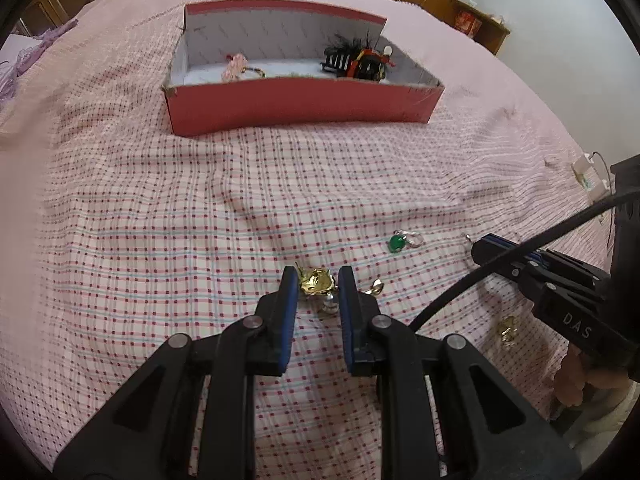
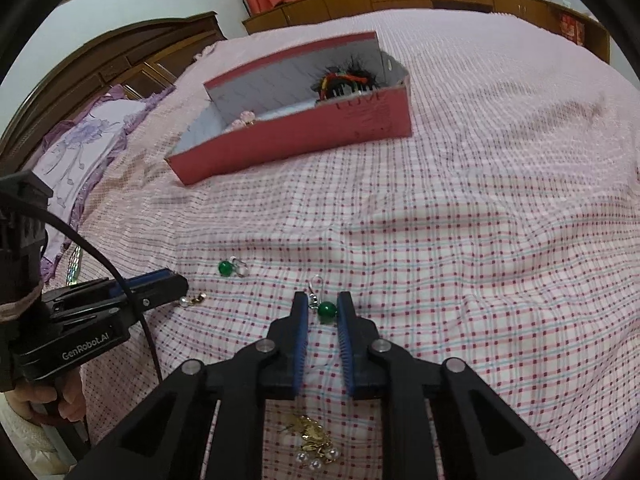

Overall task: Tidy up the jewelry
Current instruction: 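Carry the charm and earring into the red shoebox and open both grippers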

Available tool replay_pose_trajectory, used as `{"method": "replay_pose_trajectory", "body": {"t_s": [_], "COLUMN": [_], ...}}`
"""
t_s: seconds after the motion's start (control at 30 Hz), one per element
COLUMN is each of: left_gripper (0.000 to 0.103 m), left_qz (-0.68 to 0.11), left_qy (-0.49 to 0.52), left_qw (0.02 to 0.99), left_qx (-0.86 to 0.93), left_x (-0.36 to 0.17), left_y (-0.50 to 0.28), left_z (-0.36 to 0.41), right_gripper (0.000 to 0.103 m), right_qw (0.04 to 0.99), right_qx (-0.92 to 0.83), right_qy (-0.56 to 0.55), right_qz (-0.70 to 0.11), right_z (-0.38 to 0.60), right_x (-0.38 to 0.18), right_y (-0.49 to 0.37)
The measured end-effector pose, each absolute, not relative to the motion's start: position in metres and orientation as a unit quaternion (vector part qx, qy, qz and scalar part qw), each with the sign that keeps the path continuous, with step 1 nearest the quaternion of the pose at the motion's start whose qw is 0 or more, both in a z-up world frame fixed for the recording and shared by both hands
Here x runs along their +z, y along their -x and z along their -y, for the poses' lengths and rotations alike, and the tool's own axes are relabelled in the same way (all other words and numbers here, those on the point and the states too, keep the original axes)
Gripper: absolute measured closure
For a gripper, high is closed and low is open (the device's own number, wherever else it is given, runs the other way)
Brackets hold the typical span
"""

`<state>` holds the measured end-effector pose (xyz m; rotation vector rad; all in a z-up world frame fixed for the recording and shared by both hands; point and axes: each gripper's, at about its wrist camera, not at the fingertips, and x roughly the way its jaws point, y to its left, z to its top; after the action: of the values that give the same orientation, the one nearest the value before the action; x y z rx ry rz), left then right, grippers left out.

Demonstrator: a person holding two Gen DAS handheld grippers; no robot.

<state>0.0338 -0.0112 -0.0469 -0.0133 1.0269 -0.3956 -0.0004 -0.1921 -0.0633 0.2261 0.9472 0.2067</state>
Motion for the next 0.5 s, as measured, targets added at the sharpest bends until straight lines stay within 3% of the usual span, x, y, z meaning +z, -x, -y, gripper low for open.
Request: {"method": "replay_pose_trajectory", "body": {"t_s": [0.5], "left_gripper": [0.091], "left_qz": [-0.396], "left_qy": [0.029], "left_qw": [0.899], "left_qx": [-0.182], "left_x": [0.004], "left_y": [-0.027], "left_z": [0.003], "right_gripper": [0.087], "right_qw": [0.918], "right_qx": [0.103], "right_qy": [-0.096], "right_qz": [-0.372], "right_z": [0.196], "right_x": [-0.020], "right_y": [0.005]}}
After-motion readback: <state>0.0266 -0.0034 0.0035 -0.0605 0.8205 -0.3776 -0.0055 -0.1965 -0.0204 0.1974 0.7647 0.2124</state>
